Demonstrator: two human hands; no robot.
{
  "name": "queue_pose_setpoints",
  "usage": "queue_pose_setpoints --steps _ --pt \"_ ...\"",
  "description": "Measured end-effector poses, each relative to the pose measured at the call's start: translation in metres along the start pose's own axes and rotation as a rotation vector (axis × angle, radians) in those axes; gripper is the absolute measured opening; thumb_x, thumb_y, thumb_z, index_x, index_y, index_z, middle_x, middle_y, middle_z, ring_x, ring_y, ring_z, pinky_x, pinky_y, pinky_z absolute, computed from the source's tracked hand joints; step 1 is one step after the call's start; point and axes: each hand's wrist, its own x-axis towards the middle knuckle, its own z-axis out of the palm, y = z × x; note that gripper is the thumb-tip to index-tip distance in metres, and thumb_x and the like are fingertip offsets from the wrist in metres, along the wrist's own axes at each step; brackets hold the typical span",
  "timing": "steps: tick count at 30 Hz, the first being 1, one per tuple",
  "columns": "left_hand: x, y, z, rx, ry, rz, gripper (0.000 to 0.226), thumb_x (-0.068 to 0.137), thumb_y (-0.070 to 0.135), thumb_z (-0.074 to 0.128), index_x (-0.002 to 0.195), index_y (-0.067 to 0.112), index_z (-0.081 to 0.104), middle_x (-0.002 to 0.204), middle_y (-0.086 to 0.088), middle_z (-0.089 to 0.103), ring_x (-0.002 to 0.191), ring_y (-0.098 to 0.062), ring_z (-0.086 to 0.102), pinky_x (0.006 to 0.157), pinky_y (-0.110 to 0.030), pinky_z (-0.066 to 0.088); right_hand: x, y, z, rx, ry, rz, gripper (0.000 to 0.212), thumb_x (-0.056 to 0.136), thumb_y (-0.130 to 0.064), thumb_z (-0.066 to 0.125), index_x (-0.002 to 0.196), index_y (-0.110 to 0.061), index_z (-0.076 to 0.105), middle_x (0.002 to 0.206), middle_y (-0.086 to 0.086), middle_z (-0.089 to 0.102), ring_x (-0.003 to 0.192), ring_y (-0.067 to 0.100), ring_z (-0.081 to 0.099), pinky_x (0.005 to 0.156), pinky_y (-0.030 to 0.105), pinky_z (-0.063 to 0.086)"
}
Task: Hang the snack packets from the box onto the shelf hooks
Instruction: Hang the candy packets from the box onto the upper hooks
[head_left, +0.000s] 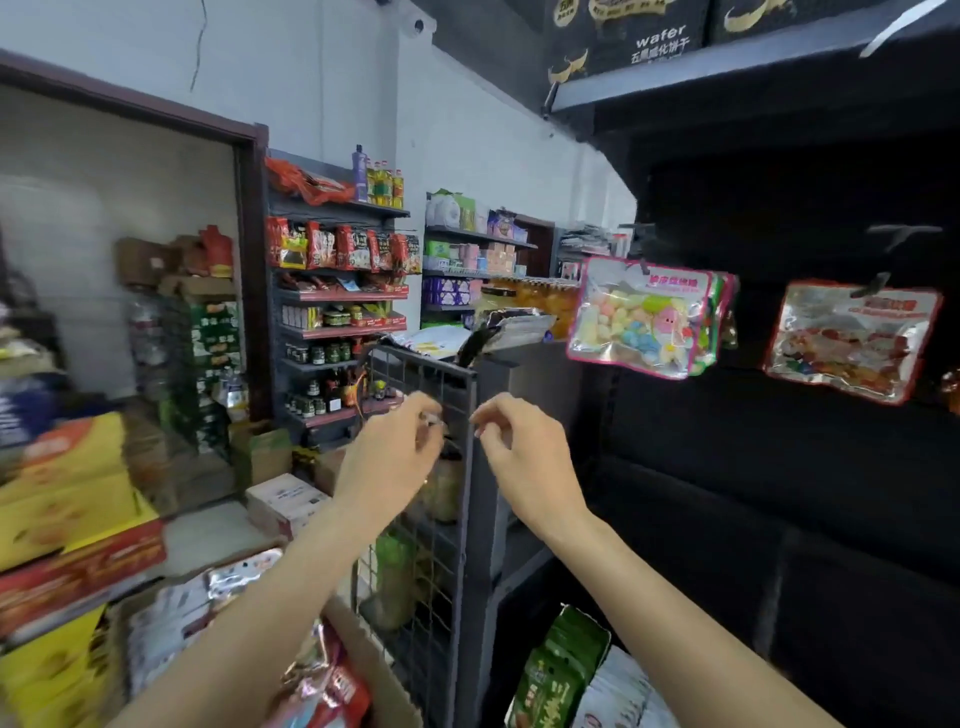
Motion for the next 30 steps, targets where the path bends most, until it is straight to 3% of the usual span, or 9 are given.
queue_pose_setpoints --steps 5,8,12,16,19,22,24,30 --pt "-0.037 -0.119 0.001 -0.028 -0.143 -0.29 0.011 0.092 0.021 0.053 0.093 0.027 0.062 0.082 0.007 0.065 0.079 -0.013 0.061 0.074 -0.033 0.052 -0.019 -0.006 0.122 0.064 -0.217 0.105 0.02 0.094 -0.012 0.046 0.101 -0.016 0.064 0.099 -0.003 0.065 0.093 0.012 0.058 0.079 0.028 0.047" --pt "-0.059 -0.188 0.002 0.006 -0.276 -0.387 0.012 0.092 0.017 0.052 0.09 0.019 0.064 0.082 0.003 0.065 0.076 -0.014 0.06 0.066 -0.027 0.045 -0.032 -0.005 0.2 0.094 -0.348 0.202 0.025 0.091 -0.01 0.046 0.105 -0.013 0.066 0.104 0.001 0.066 0.098 0.017 0.059 0.083 0.032 0.048" --pt "-0.088 -0.263 0.006 0.083 -0.457 -0.5 0.017 0.088 0.007 0.049 0.084 0.008 0.065 0.085 -0.011 0.065 0.086 -0.029 0.062 0.072 -0.034 0.049 -0.053 0.004 0.285 0.104 -0.557 0.342 0.028 0.089 -0.008 0.048 0.11 -0.008 0.066 0.109 0.008 0.068 0.103 0.024 0.061 0.085 0.031 0.046" --pt "-0.113 -0.325 0.019 0.169 -0.669 -0.509 0.025 0.09 0.003 0.044 0.106 0.002 0.063 0.112 -0.015 0.063 0.106 -0.03 0.058 0.078 -0.03 0.044 -0.069 0.021 0.349 0.066 -0.693 0.413 0.035 0.09 -0.004 0.05 0.124 -0.009 0.059 0.119 0.006 0.062 0.113 0.024 0.057 0.083 0.022 0.038" --pt "-0.126 -0.353 0.034 0.224 -0.889 -0.579 0.052 0.089 0.009 0.053 0.139 0.005 0.037 0.136 -0.018 0.045 0.124 -0.032 0.044 0.094 -0.034 0.04 -0.079 0.036 0.381 0.081 -0.741 0.46 0.038 0.087 -0.003 0.05 0.123 -0.011 0.057 0.119 0.01 0.062 0.109 0.03 0.059 0.086 0.028 0.044" --pt "-0.134 -0.371 0.045 0.321 -1.047 -0.607 0.072 0.082 0.022 0.066 0.14 0.005 0.026 0.135 -0.02 0.036 0.124 -0.036 0.039 0.094 -0.043 0.043 -0.09 0.053 0.406 0.063 -0.806 0.519 0.058 0.082 -0.011 0.062 0.136 -0.012 0.043 0.133 0.012 0.047 0.125 0.028 0.045 0.102 0.034 0.039" --pt "-0.138 -0.376 0.049 0.399 -1.06 -0.603 0.079 0.078 0.026 0.072 0.138 0.007 0.025 0.132 -0.018 0.035 0.122 -0.036 0.04 0.094 -0.047 0.043 -0.094 0.055 0.413 0.029 -0.813 0.55 0.073 0.083 -0.015 0.067 0.145 -0.013 0.028 0.137 0.013 0.03 0.128 0.027 0.035 0.106 0.031 0.032" --pt "-0.144 -0.379 0.064 0.482 -0.917 -0.598 0.086 0.083 0.012 0.065 0.146 0.012 0.007 0.134 -0.025 0.031 0.119 -0.04 0.041 0.094 -0.048 0.04 -0.102 0.053 0.428 -0.188 -0.717 0.434 0.087 0.078 -0.021 0.076 0.146 -0.014 0.022 0.137 0.018 0.023 0.119 0.034 0.03 0.098 0.036 0.034"
